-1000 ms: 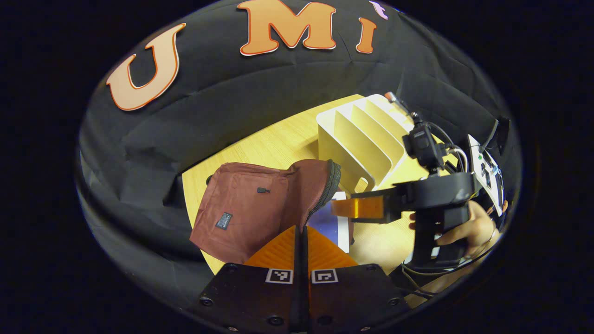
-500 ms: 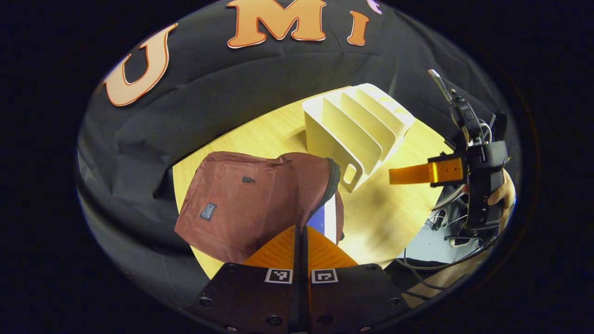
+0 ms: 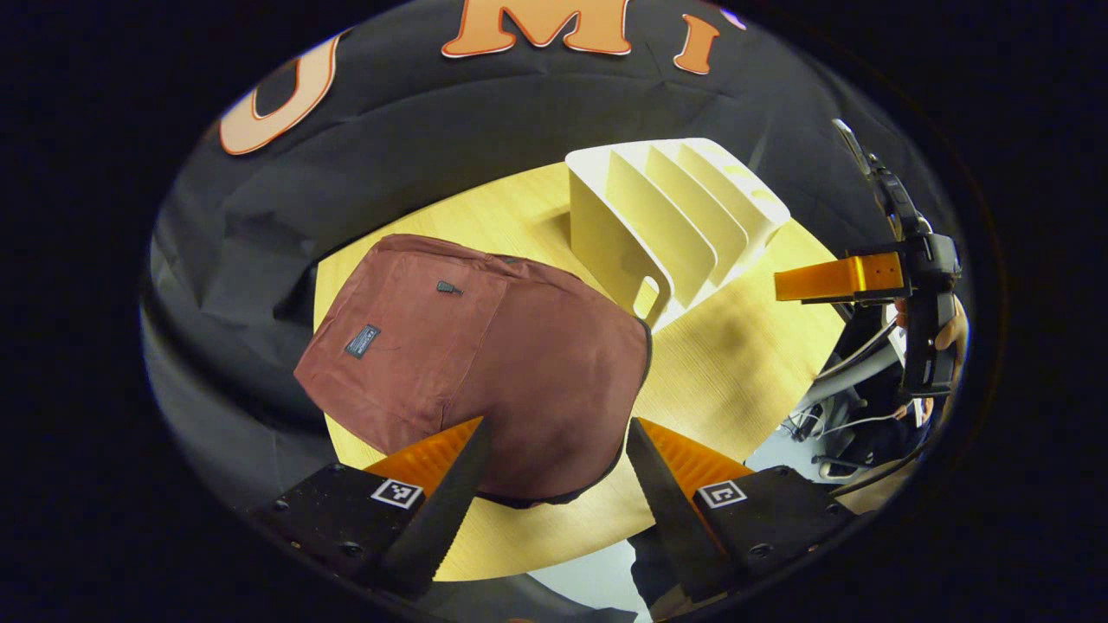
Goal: Open the schoolbag, grab two books from the bookshelf and put them into the schoolbag.
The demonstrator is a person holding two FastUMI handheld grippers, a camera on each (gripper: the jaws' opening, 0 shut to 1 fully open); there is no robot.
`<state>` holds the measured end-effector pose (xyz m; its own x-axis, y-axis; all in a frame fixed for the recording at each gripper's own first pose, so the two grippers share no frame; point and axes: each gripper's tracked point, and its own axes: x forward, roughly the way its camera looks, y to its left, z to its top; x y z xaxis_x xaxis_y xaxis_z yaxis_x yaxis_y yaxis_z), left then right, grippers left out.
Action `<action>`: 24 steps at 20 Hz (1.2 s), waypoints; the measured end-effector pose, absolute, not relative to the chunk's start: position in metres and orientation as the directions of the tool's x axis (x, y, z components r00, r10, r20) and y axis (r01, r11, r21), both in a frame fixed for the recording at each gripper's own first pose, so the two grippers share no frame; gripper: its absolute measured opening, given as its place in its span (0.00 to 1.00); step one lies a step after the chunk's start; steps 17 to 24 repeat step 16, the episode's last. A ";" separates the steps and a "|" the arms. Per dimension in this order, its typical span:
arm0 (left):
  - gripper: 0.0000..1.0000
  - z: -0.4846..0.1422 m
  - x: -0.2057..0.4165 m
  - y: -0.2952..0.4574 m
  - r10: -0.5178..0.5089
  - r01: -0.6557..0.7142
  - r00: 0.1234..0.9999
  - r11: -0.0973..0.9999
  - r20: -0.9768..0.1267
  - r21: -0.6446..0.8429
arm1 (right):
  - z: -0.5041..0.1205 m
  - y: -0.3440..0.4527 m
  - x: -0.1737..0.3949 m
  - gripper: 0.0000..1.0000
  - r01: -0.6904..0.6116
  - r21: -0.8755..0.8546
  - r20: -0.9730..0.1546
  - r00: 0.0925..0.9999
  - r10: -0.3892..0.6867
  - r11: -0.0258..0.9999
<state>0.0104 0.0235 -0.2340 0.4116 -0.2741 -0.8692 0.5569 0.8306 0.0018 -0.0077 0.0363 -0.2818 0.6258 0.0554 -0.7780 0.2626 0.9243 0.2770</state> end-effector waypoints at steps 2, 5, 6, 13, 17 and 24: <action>1.00 -0.228 0.012 0.005 -0.281 0.508 0.458 0.861 -0.844 -0.011 | -0.274 0.026 -0.005 0.98 0.222 0.275 -0.768 0.636 0.075 0.935; 0.99 -0.202 0.024 -0.033 -0.302 0.430 0.557 0.902 -0.774 -0.043 | -0.245 0.004 0.007 0.98 0.155 0.259 -0.711 0.698 0.080 0.953; 0.99 -0.188 0.030 -0.045 -0.309 0.405 0.604 0.913 -0.734 -0.051 | -0.228 -0.004 0.013 0.98 0.130 0.248 -0.674 0.735 0.074 0.960; 0.99 -0.081 0.061 -0.096 -0.292 0.274 0.862 0.956 -0.414 -0.105 | -0.086 -0.065 0.026 0.97 0.025 0.093 -0.284 0.959 0.003 0.995; 0.99 -0.046 0.061 -0.110 -0.259 0.243 0.918 0.966 -0.301 -0.092 | -0.040 -0.083 0.017 0.97 0.024 0.075 -0.134 0.991 -0.014 0.997; 0.99 -0.046 0.061 -0.110 -0.259 0.243 0.918 0.966 -0.301 -0.092 | -0.040 -0.083 0.017 0.97 0.024 0.075 -0.134 0.991 -0.014 0.997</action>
